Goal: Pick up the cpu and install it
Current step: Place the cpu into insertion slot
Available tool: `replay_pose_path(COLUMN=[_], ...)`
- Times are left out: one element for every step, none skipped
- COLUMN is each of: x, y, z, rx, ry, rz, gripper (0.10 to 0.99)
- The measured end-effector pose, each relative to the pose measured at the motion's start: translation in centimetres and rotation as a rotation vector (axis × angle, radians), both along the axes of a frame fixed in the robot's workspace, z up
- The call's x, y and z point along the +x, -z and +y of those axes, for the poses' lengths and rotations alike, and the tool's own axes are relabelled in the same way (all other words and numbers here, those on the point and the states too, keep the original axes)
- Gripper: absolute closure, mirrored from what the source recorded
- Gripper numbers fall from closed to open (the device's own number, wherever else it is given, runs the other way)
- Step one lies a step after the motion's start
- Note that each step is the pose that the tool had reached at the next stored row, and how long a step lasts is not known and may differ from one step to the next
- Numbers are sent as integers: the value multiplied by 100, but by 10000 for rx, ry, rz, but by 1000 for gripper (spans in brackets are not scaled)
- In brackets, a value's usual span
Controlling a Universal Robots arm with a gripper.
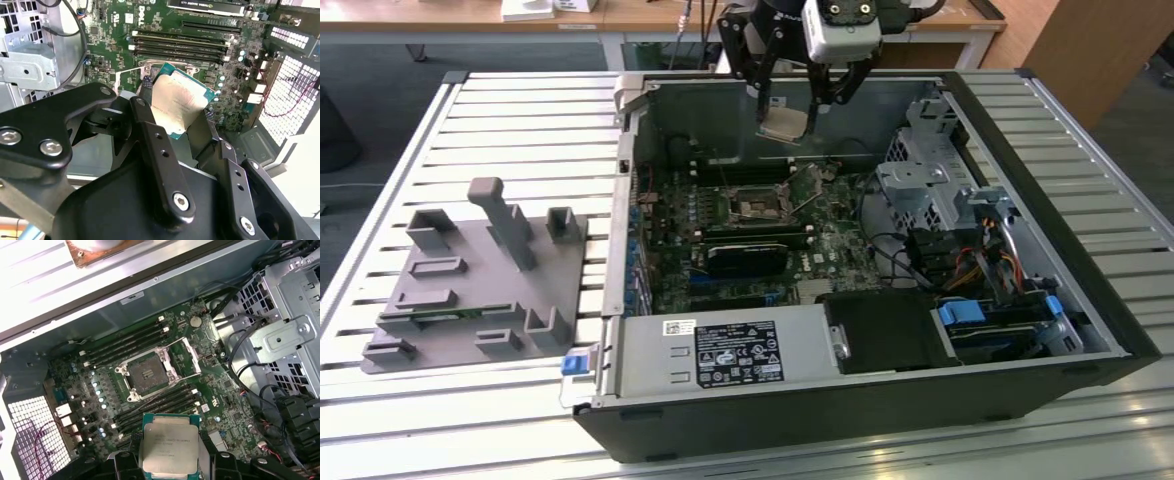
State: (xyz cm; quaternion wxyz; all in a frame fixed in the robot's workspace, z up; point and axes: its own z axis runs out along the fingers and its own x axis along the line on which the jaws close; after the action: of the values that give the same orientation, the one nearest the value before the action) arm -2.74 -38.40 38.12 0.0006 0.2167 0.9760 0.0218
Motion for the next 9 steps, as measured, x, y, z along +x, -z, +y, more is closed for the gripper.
replay_pose_path(x=[0, 0, 0, 0, 0, 0, 0, 0, 0], y=[0, 0, 0, 0, 0, 0, 0, 0, 1], z=[0, 0, 0, 0, 0, 0, 0, 0, 0], rx=[-1, -2, -2, -2, -3, -4, -3, -4, -4], ry=[42, 81, 126, 167, 208, 247, 284, 321, 358], rz=[0, 0, 0, 0, 0, 0, 0, 0, 0], gripper=[557, 557, 557, 557, 557, 557, 557, 557, 557])
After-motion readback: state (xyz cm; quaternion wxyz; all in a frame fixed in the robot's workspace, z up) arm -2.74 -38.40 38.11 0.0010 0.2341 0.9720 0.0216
